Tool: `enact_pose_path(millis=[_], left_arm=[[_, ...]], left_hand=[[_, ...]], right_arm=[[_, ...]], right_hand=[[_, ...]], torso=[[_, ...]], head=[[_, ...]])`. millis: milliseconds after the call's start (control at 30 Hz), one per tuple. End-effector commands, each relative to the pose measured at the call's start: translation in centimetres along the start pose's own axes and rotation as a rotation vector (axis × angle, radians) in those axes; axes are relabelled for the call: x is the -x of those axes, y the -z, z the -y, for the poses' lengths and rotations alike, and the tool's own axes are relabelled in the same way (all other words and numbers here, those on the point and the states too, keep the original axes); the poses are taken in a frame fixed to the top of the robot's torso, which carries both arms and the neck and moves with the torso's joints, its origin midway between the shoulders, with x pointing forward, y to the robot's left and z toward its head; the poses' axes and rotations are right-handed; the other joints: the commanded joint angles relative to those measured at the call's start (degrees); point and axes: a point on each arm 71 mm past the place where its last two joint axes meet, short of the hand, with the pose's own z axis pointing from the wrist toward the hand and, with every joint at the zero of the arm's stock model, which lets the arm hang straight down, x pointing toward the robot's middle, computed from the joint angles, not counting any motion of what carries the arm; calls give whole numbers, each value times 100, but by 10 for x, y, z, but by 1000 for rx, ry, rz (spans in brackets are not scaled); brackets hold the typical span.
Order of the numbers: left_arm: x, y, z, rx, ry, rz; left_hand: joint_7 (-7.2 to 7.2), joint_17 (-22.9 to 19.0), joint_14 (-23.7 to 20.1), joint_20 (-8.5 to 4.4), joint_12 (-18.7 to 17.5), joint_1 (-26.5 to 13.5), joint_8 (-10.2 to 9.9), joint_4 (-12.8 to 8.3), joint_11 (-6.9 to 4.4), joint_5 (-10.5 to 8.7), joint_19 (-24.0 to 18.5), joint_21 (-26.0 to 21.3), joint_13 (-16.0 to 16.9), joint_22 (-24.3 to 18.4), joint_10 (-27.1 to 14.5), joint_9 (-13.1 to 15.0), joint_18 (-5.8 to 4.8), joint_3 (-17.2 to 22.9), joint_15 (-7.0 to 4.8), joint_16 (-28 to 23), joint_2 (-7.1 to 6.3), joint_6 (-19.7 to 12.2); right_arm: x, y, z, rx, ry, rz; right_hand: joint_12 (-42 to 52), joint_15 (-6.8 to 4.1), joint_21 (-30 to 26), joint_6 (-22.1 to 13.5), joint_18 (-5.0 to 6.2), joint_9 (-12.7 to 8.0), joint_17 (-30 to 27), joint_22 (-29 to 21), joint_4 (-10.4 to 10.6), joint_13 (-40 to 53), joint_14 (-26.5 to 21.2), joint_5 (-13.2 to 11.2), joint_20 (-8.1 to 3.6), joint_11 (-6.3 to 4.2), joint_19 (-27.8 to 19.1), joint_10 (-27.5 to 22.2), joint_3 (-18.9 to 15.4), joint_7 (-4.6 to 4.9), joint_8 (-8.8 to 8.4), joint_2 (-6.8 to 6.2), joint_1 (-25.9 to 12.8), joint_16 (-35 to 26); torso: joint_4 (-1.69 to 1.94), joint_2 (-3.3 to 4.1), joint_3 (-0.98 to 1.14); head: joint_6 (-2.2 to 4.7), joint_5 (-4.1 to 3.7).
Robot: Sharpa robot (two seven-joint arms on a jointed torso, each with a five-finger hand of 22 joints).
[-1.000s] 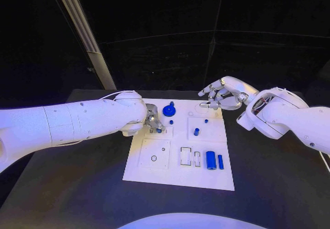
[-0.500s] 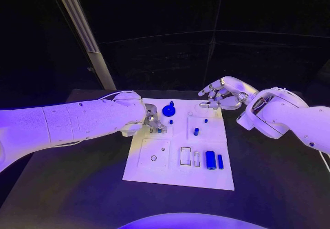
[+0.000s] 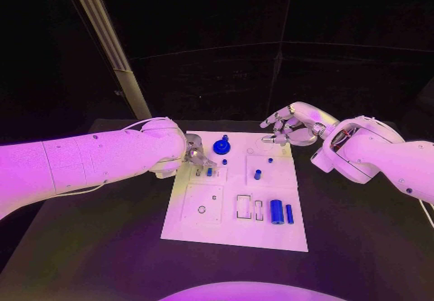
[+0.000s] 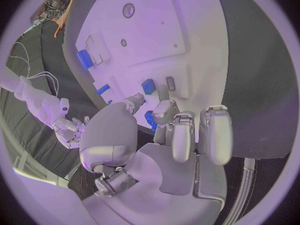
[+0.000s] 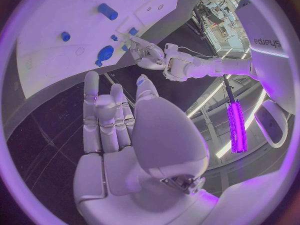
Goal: Assemble the parts on the task board
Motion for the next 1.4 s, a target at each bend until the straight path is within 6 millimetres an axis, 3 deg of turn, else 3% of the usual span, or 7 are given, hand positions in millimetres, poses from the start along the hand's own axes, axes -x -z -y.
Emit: enact_pose_path(millis=[33, 333, 500, 733, 1133, 1400], left_arm=[[14, 5, 7, -63, 82, 58], [45, 11, 1, -48, 129, 35], [62, 0, -19, 37, 145, -14], [80, -15, -34, 101, 130, -29], [84, -36, -32, 111, 83, -31], [80, -42, -26, 94, 71, -48]], left_hand=[[24, 1509, 616, -33, -165, 105, -57, 28, 22, -22, 42, -83, -187, 305, -145, -2, -73, -146, -21, 18, 5, -51], [72, 1509, 616, 0, -327, 138, -151, 56, 66, -24, 11, -138, -373, 248, -265, -32, -59, -753, 15, 18, -44, -129], [128, 1509, 616, 36, -452, 376, -288, 37, 113, -17, -49, -228, -517, 140, -372, -118, -33, -1078, 54, 18, 120, -206], [181, 1509, 616, 78, -498, 807, -433, -15, 159, -18, -60, -254, -581, 127, -429, -242, -28, -1220, 96, 18, 294, -250], [204, 1509, 616, 95, -513, 914, -505, -13, 180, -21, -65, -265, -603, 121, -449, -305, -26, -1316, 114, 18, 289, -265], [208, 1509, 616, 101, -487, 945, -524, -7, 185, -24, -54, -250, -573, 147, -433, -327, -31, -1366, 120, 18, 276, -252]], right_arm=[[1, 0, -1, 4, 2, -3], [1, -1, 0, 1, 2, -4], [0, -2, -1, 2, 1, -7], [-1, -3, -2, 4, 0, -10], [-2, -5, -3, 10, 0, -10], [-4, -6, -5, 16, -1, -10]], right_hand=[[39, 11, -29, -49, 25, 9, -8, -10, -9, -14, -43, -44, 10, -6, 50, -54, -47, -2, 40, 16, -65, -39], [65, 14, -36, -58, 26, 9, -7, -14, -1, -30, -42, -85, 12, -3, 55, -61, -81, 0, 55, 36, -101, -40], [72, 14, -38, -58, 26, 9, 13, -15, -1, -33, -33, -89, 13, -4, 57, -61, -85, 0, 60, 44, -106, -25], [91, 10, -41, -60, 27, 10, 16, -17, -20, -48, -29, -56, 12, -9, 64, -65, -89, -4, 76, 67, -76, -23], [103, 8, -43, -65, 28, 10, 19, -18, -28, -60, -25, -27, 10, -11, 70, -70, -92, -6, 85, 81, -55, -21], [105, 8, -44, -67, 28, 10, 20, -19, -30, -63, -25, -21, 10, -11, 71, -72, -93, -6, 87, 84, -50, -20]], torso=[[-5, 3, 3], [-3, 3, 5], [-1, 7, 4], [-15, 15, 1], [-43, 64, -24], [-39, 54, -14]], head=[[13, -3], [46, 1], [88, 22], [129, 63], [168, 136], [143, 143]])
